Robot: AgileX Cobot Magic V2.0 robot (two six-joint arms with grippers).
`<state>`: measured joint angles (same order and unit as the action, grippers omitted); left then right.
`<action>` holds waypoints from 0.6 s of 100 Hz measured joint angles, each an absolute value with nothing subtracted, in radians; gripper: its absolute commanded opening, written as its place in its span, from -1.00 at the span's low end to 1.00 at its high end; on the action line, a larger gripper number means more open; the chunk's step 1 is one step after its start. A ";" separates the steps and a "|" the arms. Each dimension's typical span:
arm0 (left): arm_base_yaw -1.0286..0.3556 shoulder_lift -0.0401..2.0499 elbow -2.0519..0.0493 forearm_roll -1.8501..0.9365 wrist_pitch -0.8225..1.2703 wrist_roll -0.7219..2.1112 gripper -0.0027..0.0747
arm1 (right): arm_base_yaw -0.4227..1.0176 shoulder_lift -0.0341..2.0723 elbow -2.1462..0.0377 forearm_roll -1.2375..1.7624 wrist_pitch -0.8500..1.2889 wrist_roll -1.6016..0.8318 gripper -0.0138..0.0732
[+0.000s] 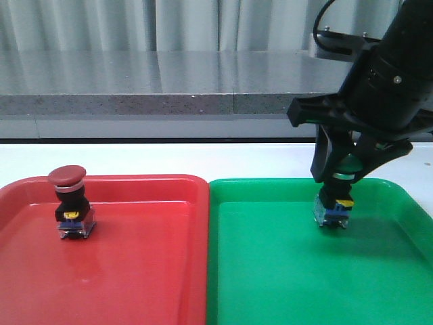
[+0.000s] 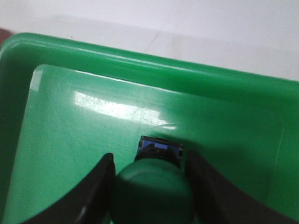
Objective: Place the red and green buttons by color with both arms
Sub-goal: 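Carry the green button toward the robot and lower into green tray, then open the right gripper and raise it away from the button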
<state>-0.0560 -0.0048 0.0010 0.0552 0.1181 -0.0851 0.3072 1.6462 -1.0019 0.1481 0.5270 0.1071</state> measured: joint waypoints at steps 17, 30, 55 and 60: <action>-0.056 -0.005 0.001 0.055 0.118 -0.085 -0.98 | 0.309 1.683 -1.002 0.157 0.504 0.107 -0.18; -0.056 -0.005 0.001 0.055 0.118 -0.085 -0.98 | 0.311 1.686 -1.004 0.163 0.498 0.107 -0.15; -0.056 -0.005 0.001 0.055 0.118 -0.085 -0.98 | 0.311 1.697 -1.002 0.184 0.505 0.107 0.47; -0.056 -0.005 0.001 0.055 0.118 -0.085 -0.98 | 0.311 1.698 -1.002 0.185 0.507 0.107 0.55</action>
<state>-0.0560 -0.0048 0.0010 0.0552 0.1181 -0.0851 0.3108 1.6980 -1.0019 0.1851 0.5070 0.1071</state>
